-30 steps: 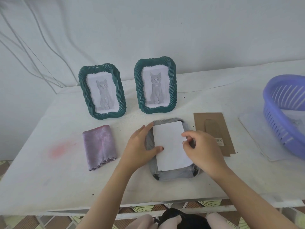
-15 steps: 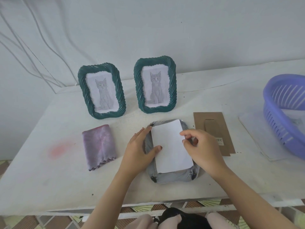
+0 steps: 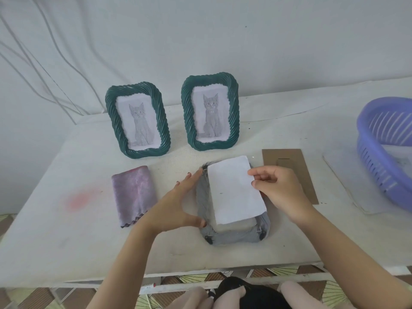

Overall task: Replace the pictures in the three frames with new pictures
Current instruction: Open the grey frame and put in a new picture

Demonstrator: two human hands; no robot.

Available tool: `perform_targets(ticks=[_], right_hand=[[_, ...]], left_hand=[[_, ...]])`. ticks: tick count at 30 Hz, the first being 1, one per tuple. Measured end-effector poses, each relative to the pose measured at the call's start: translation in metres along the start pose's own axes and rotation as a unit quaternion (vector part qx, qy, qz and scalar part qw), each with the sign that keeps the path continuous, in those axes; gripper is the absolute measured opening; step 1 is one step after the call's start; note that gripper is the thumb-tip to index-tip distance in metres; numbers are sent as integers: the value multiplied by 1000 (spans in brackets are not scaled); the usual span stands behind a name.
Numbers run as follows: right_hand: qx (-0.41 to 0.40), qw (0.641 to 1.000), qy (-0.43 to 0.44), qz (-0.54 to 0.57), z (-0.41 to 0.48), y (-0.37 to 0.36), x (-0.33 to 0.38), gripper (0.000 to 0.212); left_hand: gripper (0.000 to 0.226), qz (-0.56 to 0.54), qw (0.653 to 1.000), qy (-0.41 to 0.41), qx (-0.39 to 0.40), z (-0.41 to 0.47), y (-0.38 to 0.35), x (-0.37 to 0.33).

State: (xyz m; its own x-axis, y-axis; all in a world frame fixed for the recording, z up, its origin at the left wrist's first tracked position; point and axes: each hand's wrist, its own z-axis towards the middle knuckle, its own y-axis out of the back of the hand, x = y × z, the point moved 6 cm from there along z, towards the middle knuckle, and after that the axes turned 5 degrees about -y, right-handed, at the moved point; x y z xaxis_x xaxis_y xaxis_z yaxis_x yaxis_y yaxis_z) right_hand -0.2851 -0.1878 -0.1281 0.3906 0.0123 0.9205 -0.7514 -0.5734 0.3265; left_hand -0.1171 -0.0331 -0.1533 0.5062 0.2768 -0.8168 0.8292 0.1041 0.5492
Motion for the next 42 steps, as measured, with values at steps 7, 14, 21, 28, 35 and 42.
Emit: perform_targets(ticks=[7,14,21,28,35,42], right_hand=[[67,997,5,-27,0,-5,6,23],[74,994,23,-80,2,-5,5,25],[36,988,48,-140,0,-8,7,22],[0,978,77,-195,-6,-6,14,28],[-62,982,52,-168,-6,-2,8,22],[-83,981,41,-173,-8,-4,5,20]], left_hand=[[117,38,999,27,2,4,0,18],[119,52,998,27,5,8,1,21],[118,51,998,27,6,6,1,18],[118,45,999,30,1,5,0,14],[115,32,999,34,-7,0,1,1],[107,37,999,22,-8,-3,0,-12]])
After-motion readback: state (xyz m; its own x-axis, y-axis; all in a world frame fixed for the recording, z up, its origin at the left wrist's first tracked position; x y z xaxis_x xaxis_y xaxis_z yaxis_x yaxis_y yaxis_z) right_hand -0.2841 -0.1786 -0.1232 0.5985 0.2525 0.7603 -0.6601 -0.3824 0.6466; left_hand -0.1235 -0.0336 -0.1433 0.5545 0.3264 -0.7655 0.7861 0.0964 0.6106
